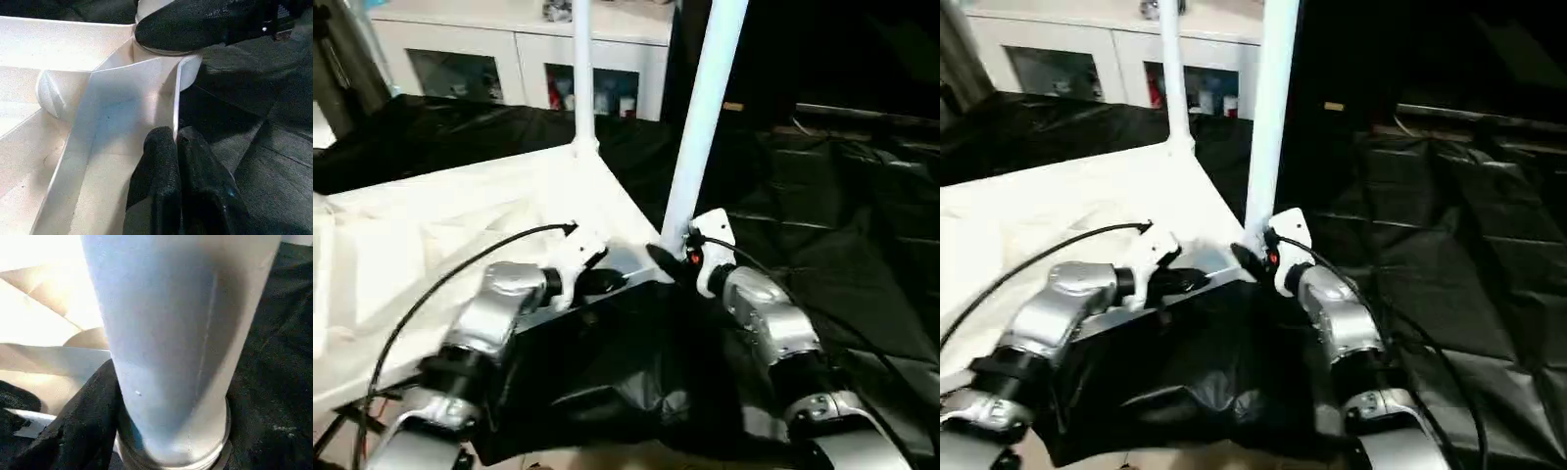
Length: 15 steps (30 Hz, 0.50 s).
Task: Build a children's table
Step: Rotate leg to tighten
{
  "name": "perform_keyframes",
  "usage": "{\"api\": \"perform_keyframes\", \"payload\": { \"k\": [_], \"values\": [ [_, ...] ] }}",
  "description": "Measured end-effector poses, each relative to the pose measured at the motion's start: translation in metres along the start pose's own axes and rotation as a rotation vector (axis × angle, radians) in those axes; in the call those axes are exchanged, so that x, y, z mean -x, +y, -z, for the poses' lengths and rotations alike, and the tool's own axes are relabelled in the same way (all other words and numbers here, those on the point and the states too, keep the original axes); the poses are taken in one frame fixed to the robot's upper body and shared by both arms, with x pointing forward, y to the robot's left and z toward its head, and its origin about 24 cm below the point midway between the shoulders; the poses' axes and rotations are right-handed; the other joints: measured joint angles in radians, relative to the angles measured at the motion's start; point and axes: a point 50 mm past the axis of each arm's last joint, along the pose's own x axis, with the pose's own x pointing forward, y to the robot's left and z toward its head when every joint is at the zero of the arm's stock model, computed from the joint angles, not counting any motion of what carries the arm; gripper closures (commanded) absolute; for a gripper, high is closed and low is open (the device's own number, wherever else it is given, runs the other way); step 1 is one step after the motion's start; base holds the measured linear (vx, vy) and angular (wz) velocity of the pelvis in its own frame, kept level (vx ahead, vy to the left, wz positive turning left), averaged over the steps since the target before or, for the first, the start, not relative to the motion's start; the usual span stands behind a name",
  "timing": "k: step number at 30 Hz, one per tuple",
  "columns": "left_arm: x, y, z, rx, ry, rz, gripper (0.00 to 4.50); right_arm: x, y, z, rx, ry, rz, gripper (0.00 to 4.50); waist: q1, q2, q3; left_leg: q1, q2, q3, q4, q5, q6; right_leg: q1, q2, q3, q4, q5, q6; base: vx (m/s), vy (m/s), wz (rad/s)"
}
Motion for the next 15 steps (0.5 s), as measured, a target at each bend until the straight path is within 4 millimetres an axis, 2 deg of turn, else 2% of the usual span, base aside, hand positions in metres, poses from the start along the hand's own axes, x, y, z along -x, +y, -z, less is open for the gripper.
{"api": "perform_keyframes", "payload": {
  "k": [5, 6, 9, 15],
  "values": [
    [0.000, -0.001, -0.002, 0.008, -0.001, 0.005, 4.50, 0.002, -0.002, -0.001, 0.009, 0.000, -0.042, 0.96, 0.000, 0.001, 0.000, -0.001, 0.000, 0.000, 0.000, 0.000, 0.000, 0.000, 0.000, 0.000, -0.001, 0.001, -0.001, 0.000, 0.000, 0.00],
    [0.000, -0.001, -0.002, 0.007, -0.001, 0.010, 4.50, 0.004, -0.003, -0.002, 0.014, 0.002, -0.055, 0.70, 0.001, 0.001, 0.000, -0.002, 0.000, 0.000, 0.000, 0.000, 0.000, 0.000, 0.000, 0.000, -0.001, 0.001, -0.001, 0.000, 0.000, 0.00],
    [0.001, -0.002, -0.003, 0.002, -0.001, 0.031, 4.50, 0.008, -0.006, -0.003, 0.045, 0.013, -0.117, 0.45, 0.002, 0.002, 0.001, -0.003, 0.000, 0.000, 0.000, 0.000, 0.000, -0.001, 0.000, -0.001, -0.002, 0.000, 0.000, 0.000, 0.000, 0.00],
    [0.016, -0.002, 0.001, -0.011, 0.017, 0.133, 4.50, 0.026, -0.012, -0.006, 0.140, 0.082, -0.342, 0.45, 0.003, 0.002, 0.001, -0.004, 0.002, 0.000, -0.002, 0.000, 0.001, -0.002, 0.001, -0.002, -0.003, -0.002, 0.001, 0.000, 0.000, 0.00]
  ]
}}
